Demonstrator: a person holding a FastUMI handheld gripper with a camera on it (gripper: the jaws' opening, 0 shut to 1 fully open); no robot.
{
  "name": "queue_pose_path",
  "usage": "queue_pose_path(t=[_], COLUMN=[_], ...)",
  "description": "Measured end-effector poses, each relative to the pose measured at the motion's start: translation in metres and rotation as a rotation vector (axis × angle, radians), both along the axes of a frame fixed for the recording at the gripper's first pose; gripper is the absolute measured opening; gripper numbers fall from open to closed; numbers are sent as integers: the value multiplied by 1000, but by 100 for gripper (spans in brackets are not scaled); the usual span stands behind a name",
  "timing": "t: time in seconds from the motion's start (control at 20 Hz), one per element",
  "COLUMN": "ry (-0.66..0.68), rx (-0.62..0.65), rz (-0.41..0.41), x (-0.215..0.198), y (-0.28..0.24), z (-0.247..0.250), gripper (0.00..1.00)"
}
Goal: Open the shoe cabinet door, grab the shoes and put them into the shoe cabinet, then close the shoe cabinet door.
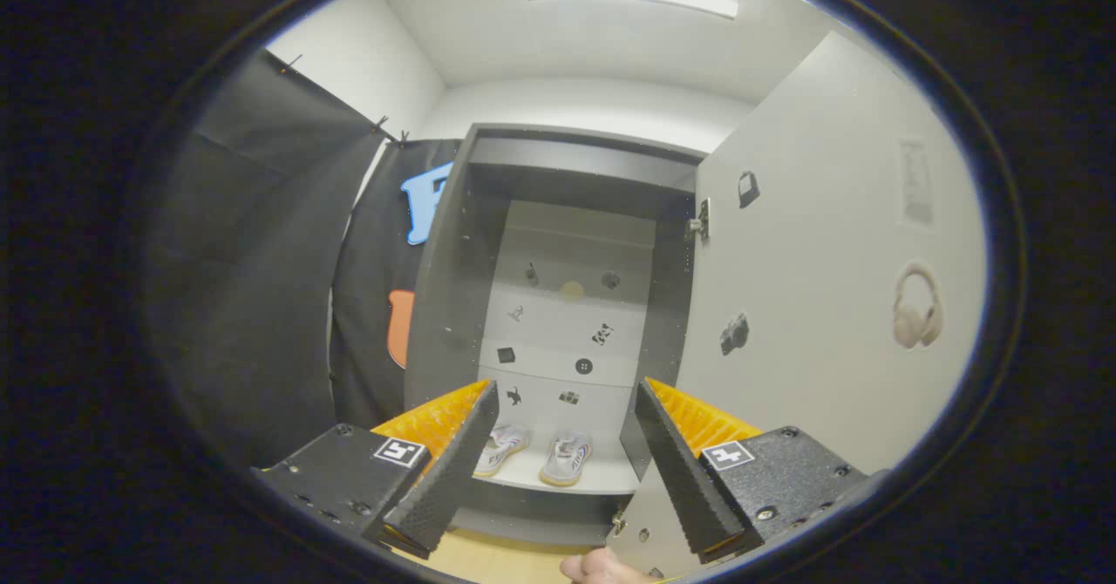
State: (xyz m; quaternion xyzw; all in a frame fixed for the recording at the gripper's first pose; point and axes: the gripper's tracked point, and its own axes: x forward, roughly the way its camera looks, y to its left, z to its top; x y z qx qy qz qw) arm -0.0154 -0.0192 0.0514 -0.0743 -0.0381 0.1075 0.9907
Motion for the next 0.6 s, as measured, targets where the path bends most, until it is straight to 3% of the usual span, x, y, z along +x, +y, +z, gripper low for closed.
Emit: queue_pose_path(t=[0.25,0.6], ry=[7,-61], rx=[41,32], rz=[63,23], x=[-75,-144], y=[-28,-105], z=[13,39], gripper=[100,100])
